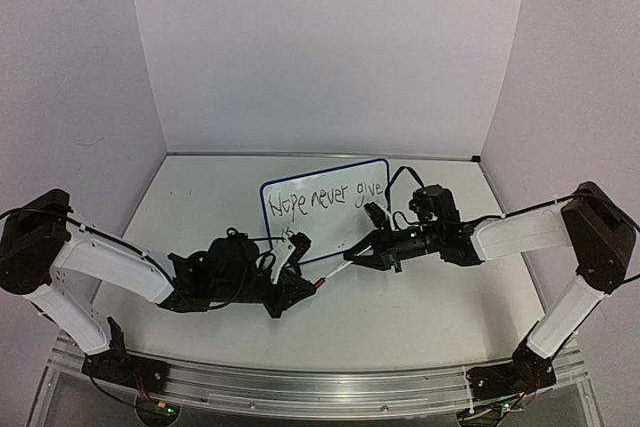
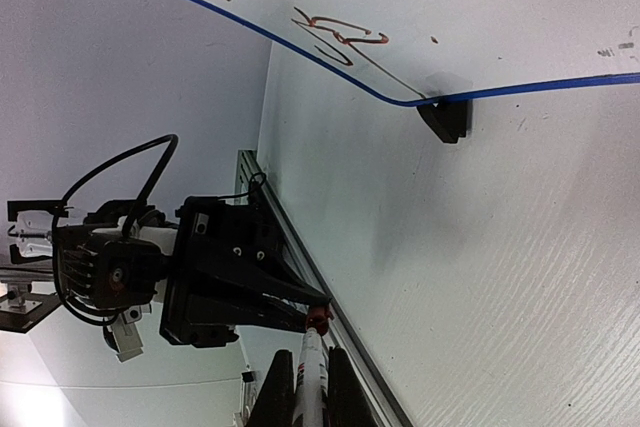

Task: Write a sentence on the whiteboard
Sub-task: Insert the whiteboard marker without the cap into the pen cap.

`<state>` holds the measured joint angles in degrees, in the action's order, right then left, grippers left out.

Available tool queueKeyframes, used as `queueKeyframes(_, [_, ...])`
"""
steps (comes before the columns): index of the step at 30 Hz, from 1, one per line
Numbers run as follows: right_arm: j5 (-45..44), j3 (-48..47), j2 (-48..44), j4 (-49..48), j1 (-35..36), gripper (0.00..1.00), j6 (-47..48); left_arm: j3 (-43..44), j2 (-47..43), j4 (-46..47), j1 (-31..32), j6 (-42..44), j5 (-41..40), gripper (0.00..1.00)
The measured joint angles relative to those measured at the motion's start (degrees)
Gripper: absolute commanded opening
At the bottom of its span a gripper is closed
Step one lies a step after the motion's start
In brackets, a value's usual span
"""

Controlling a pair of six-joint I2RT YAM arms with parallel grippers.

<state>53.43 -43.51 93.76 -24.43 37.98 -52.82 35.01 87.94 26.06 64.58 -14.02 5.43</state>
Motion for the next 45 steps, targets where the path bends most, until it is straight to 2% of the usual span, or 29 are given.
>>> queueKeyframes(45, [0.28, 0.0, 0.9, 0.0, 0.14, 0.0, 0.0, -0.63, -0.04, 0.58, 0.0, 0.59, 1.02, 0.0])
